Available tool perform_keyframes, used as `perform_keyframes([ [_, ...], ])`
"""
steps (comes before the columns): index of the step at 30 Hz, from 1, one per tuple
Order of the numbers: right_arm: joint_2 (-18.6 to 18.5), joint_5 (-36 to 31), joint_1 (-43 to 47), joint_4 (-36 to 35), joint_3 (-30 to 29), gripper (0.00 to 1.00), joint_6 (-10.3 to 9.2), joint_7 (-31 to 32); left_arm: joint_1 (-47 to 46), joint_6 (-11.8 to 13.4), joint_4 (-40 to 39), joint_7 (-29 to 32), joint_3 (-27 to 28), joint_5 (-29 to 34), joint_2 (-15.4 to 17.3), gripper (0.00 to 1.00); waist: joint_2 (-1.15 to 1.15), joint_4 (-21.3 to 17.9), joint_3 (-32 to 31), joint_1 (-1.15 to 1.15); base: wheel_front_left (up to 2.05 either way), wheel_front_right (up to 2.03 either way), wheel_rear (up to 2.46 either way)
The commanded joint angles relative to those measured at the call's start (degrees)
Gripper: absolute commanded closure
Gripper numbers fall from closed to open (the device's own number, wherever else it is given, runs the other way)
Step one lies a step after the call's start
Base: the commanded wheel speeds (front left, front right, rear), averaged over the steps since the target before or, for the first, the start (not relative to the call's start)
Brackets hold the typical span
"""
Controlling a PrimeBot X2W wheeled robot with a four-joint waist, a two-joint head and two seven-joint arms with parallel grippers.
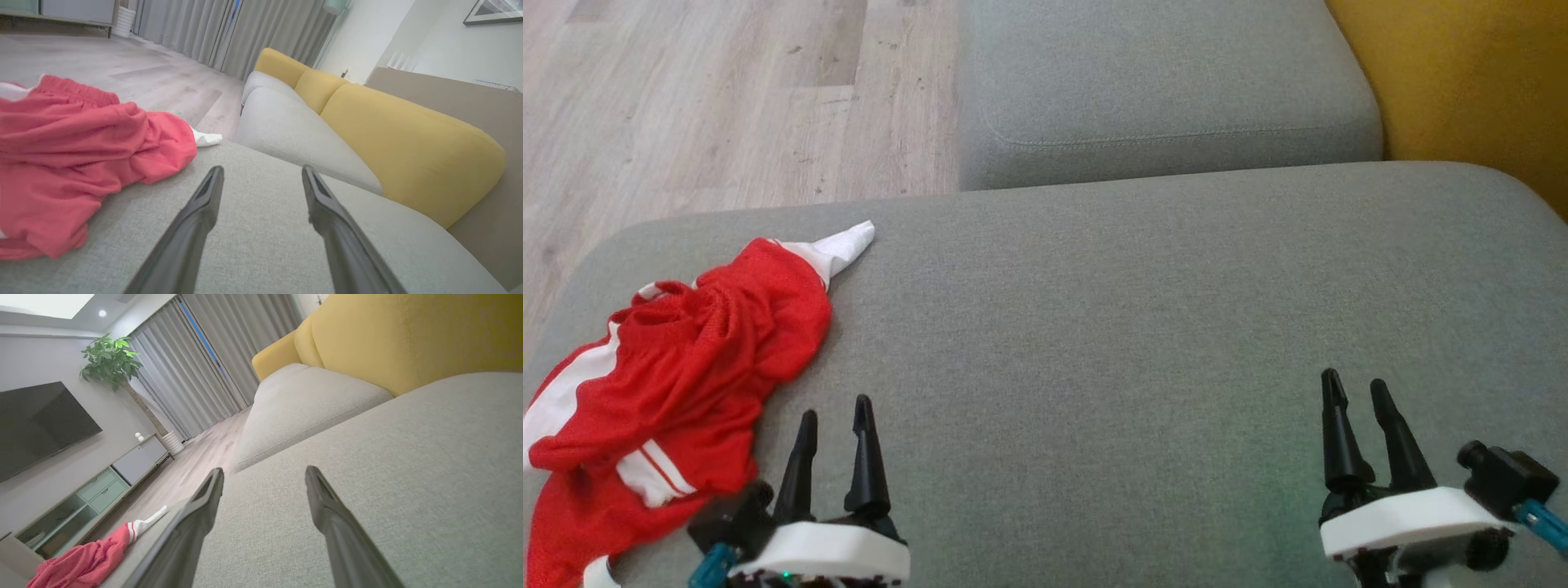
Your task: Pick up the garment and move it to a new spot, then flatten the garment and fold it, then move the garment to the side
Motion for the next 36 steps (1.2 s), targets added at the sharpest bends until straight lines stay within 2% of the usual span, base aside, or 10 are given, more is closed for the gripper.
perform_keyframes([
  [1, -0.41, -1.45, -1.64, -2.52, 1.19, 0.00, -0.03, -0.73, -2.00, 0.51, -2.31, -0.78, 0.54, 1.43, 0.27, 0.00, 0.00, 0.03, -0.02, 0.00, 0.00, 0.00, 0.00],
  [16, -0.48, -11.85, -1.10, -1.96, 3.77, 0.00, -0.04, -3.26, -1.21, 1.82, -2.88, -3.33, -0.69, 10.21, 0.31, 0.00, 0.00, 0.41, -0.84, 0.00, 0.00, 0.00, 0.00],
  [30, -0.53, -17.48, -0.36, -1.45, 4.51, 0.00, -0.04, -5.62, -1.08, 2.54, -0.90, -5.70, -1.97, 16.43, 0.35, 0.00, 0.00, 0.66, -1.84, 0.00, 0.00, 0.00, 0.00],
  [36, -0.56, -22.17, -0.11, -1.16, 5.50, 0.00, -0.04, -6.81, -1.02, 3.25, -0.51, -6.89, -2.97, 20.99, 0.38, 0.00, 0.00, 0.70, -2.01, 0.00, 0.00, 0.00, 0.00],
])
